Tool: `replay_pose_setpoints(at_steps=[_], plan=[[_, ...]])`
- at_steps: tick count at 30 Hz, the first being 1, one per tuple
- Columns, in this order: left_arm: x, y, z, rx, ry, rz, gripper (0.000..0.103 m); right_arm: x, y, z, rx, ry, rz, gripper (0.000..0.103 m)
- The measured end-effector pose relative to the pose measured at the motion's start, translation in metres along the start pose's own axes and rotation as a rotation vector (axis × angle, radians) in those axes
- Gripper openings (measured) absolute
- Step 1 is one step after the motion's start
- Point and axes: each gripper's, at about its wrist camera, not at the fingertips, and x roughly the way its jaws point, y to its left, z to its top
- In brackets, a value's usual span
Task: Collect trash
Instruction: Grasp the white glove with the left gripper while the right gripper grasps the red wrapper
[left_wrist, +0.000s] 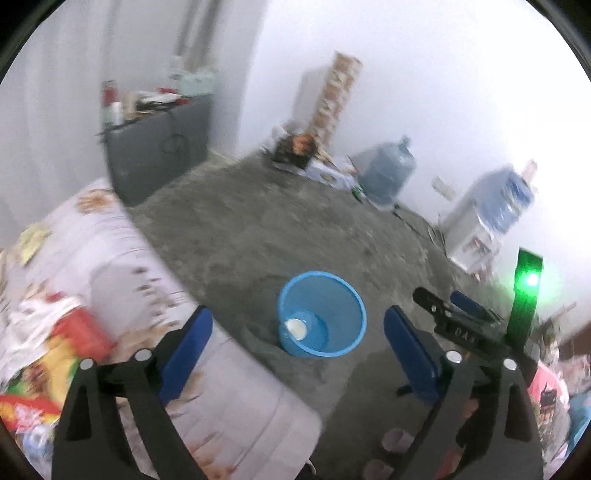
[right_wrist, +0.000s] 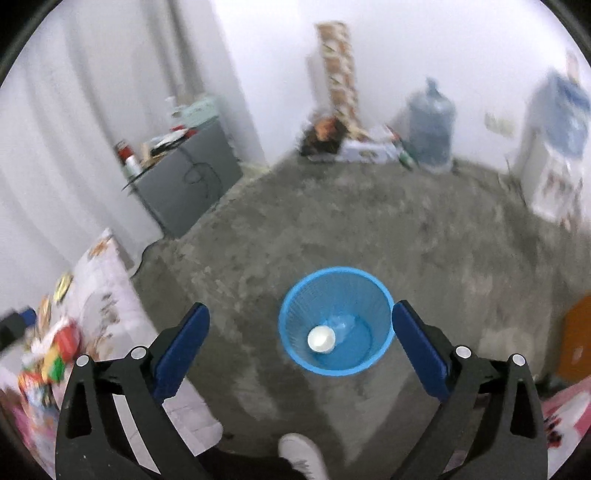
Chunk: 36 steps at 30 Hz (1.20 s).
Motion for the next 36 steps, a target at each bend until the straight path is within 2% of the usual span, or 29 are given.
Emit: replay_pose_setpoints(at_steps=[1, 7, 9, 10, 13, 15, 20, 27, 31, 36], plan=[[-0.01, 0.008, -0.002, -0.013, -0.014, 0.006, 0.097, -0.003, 0.007, -0.001, -0.03, -0.013, 0.003, 0.095], [-0.09, 0.058, -0.022, -0.1, -0.162, 0.066, 0.097, -0.028, 0.053, -0.004, -0.227, -0.104, 0.001, 0.095], [-0.12, 0.076, -0.028, -0.119, -0.224, 0.098, 0.097, -0.039, 0.062, -0.004, -0.26, -0.138, 0.054, 0.095], [-0.134, 0.083, -0.03, -0.124, -0.256, 0.115, 0.097, -0.045, 0.062, -0.004, -0.26, -0.158, 0.115, 0.095], [-0.166, 0.105, -0.036, -0.152, -0.31, 0.155, 0.097, -0.054, 0.06, -0.001, -0.218, -0.184, 0.275, 0.095], [-0.189, 0.125, -0.043, -0.203, -0.339, 0.176, 0.097, -0.053, 0.061, 0.003, -0.186, -0.178, 0.328, 0.095], [-0.219, 0.162, -0.06, -0.284, -0.378, 0.227, 0.097, -0.046, 0.081, 0.011, -0.16, -0.101, 0.458, 0.095], [-0.223, 0.196, -0.075, -0.349, -0.349, 0.255, 0.097, -0.022, 0.115, 0.023, -0.131, 0.096, 0.649, 0.091], [-0.217, 0.212, -0.072, -0.34, -0.326, 0.256, 0.097, -0.009, 0.142, 0.023, -0.156, 0.161, 0.663, 0.083], [-0.198, 0.231, -0.06, -0.302, -0.25, 0.234, 0.097, 0.001, 0.169, 0.007, -0.195, 0.235, 0.692, 0.08]])
